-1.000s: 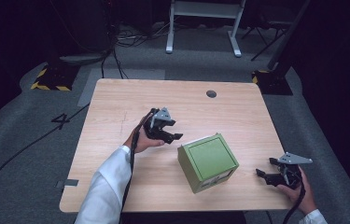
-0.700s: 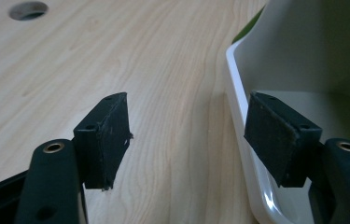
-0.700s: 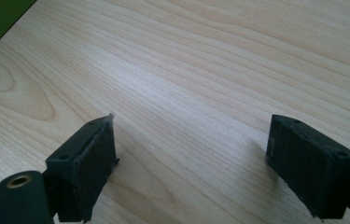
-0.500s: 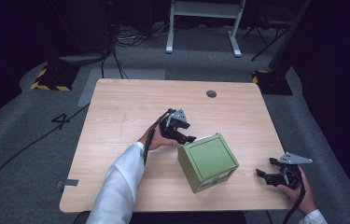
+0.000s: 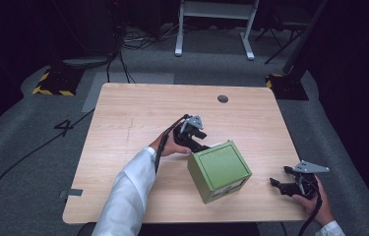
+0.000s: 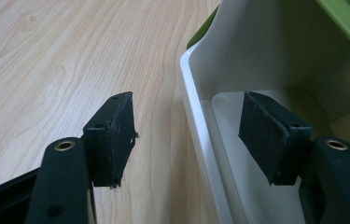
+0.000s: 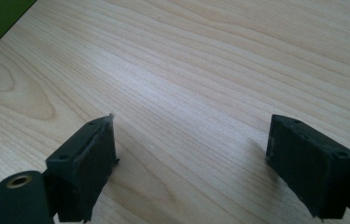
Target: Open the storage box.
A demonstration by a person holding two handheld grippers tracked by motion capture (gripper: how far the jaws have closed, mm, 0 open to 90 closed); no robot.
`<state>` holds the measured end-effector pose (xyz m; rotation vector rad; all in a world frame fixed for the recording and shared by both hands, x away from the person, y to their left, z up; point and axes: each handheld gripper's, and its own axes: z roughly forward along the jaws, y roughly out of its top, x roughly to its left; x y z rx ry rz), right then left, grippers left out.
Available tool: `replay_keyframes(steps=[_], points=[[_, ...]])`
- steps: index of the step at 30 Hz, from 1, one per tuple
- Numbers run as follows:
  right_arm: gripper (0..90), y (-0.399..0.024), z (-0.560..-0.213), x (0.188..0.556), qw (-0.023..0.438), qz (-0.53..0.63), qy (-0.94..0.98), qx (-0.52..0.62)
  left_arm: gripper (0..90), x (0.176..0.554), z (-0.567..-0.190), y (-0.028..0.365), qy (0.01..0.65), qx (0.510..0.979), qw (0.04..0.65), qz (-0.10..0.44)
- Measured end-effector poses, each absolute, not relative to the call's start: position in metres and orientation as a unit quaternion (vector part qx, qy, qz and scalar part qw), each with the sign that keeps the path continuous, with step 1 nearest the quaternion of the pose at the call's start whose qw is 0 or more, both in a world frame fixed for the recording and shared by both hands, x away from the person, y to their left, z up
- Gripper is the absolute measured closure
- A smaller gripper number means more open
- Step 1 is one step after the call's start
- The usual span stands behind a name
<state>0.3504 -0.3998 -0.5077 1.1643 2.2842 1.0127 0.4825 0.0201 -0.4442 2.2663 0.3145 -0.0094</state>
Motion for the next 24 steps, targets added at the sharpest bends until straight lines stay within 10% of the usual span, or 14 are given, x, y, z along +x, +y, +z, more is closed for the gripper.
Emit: replay_keyframes(steps=[24], points=[[15.8, -0.400, -0.508, 0.350, 0.191, 0.361, 0.813, 0.414, 56.0, 0.491, -0.459, 0.035, 0.135, 0.918, 0.372, -0.001]])
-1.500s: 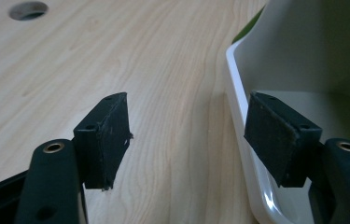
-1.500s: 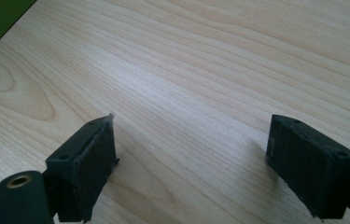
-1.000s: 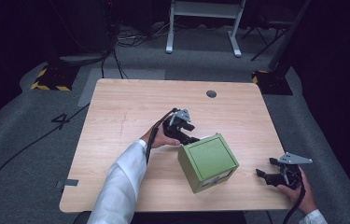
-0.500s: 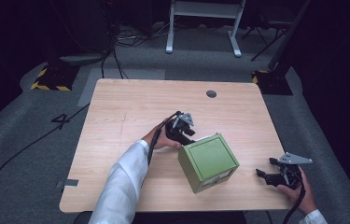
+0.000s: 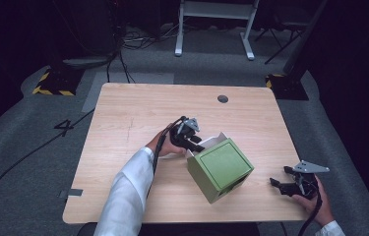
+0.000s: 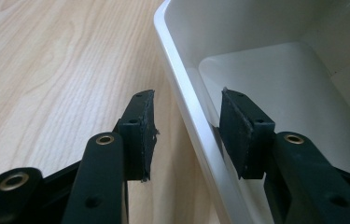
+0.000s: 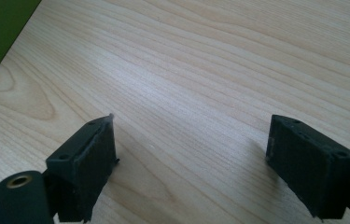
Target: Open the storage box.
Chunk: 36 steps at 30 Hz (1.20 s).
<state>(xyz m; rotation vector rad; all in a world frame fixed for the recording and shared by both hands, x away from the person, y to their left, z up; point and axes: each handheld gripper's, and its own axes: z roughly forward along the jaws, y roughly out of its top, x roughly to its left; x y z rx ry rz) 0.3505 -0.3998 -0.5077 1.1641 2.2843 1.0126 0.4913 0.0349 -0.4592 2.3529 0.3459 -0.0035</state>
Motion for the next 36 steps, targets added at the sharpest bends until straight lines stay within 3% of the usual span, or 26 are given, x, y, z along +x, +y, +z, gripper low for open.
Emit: replay_keyframes(steps=[36], points=[[15.8, -0.400, -0.508, 0.351, 0.190, 0.360, 0.814, 0.414, 59.8, 0.511, -0.464, 0.077, 0.194, 0.905, 0.377, 0.035]])
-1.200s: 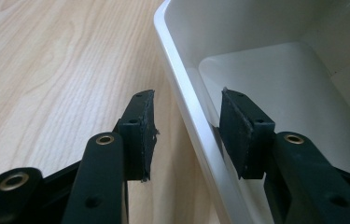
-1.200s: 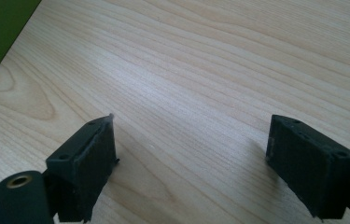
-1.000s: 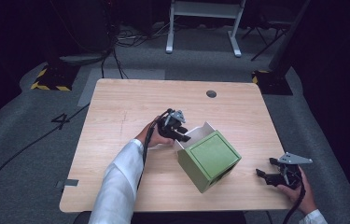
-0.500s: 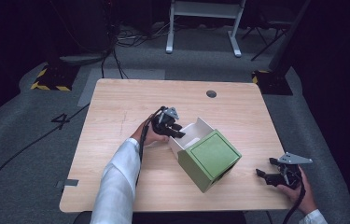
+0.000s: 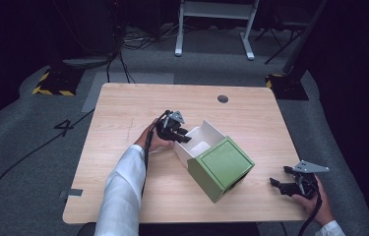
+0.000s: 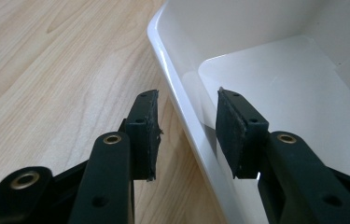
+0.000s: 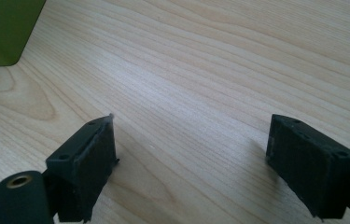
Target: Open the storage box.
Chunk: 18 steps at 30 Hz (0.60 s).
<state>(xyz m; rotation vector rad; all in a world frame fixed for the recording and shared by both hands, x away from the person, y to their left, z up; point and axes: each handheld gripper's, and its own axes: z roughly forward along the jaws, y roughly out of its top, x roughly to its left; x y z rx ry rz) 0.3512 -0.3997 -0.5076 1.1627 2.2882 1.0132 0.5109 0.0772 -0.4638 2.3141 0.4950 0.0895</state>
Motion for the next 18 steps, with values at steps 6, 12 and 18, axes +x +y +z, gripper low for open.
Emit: replay_keyframes(steps=[6, 12, 18], points=[[15.8, -0.400, -0.508, 0.351, 0.190, 0.361, 0.814, 0.413, 58.1, 0.513, -0.464, 0.082, 0.205, 0.900, 0.383, 0.033], [15.8, -0.400, -0.508, 0.351, 0.190, 0.360, 0.814, 0.414, 58.7, 0.514, -0.459, 0.085, 0.210, 0.902, 0.375, 0.043], [15.8, -0.400, -0.508, 0.351, 0.190, 0.360, 0.814, 0.413, 55.0, 0.515, -0.450, 0.091, 0.217, 0.897, 0.381, 0.054]])
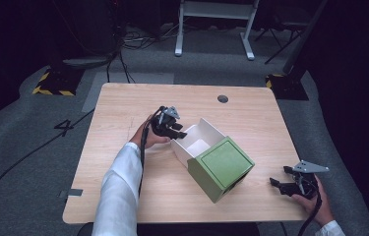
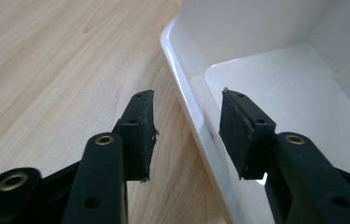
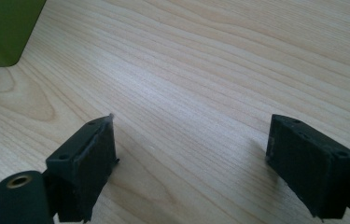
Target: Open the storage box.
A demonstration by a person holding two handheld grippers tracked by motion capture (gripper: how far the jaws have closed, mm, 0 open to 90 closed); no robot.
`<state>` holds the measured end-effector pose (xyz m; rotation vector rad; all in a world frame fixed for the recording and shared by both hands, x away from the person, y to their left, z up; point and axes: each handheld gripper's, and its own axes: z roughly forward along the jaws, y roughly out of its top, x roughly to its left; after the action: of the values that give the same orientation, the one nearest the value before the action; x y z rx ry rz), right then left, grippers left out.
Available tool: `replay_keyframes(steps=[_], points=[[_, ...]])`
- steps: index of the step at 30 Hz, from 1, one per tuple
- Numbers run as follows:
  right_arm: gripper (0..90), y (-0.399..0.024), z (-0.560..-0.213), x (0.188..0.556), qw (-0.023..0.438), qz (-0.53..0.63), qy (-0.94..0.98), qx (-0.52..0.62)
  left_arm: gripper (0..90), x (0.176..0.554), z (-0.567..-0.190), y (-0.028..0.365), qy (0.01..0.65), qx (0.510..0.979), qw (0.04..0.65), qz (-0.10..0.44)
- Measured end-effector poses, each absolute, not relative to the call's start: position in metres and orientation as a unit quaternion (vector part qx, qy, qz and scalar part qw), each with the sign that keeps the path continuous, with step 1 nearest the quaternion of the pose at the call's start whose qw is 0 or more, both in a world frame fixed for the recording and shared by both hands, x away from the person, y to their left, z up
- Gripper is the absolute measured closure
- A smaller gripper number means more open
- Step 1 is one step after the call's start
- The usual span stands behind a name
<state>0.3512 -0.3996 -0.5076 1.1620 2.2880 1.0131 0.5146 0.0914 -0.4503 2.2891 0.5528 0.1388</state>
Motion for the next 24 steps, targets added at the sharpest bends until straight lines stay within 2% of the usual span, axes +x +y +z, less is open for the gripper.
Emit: replay_keyframes(steps=[5, 8, 18, 24], points=[[15.8, -0.400, -0.508, 0.351, 0.190, 0.360, 0.814, 0.413, 52.8, 0.511, -0.432, 0.096, 0.210, 0.895, 0.385, 0.077], [15.8, -0.399, -0.508, 0.351, 0.191, 0.360, 0.814, 0.413, 48.0, 0.508, -0.423, 0.100, 0.219, 0.893, 0.379, 0.104], [15.8, -0.399, -0.508, 0.351, 0.191, 0.360, 0.814, 0.413, 40.3, 0.497, -0.409, 0.111, 0.217, 0.898, 0.356, 0.142], [15.8, -0.399, -0.508, 0.351, 0.191, 0.360, 0.814, 0.413, 29.5, 0.484, -0.397, 0.121, 0.221, 0.897, 0.342, 0.173]])
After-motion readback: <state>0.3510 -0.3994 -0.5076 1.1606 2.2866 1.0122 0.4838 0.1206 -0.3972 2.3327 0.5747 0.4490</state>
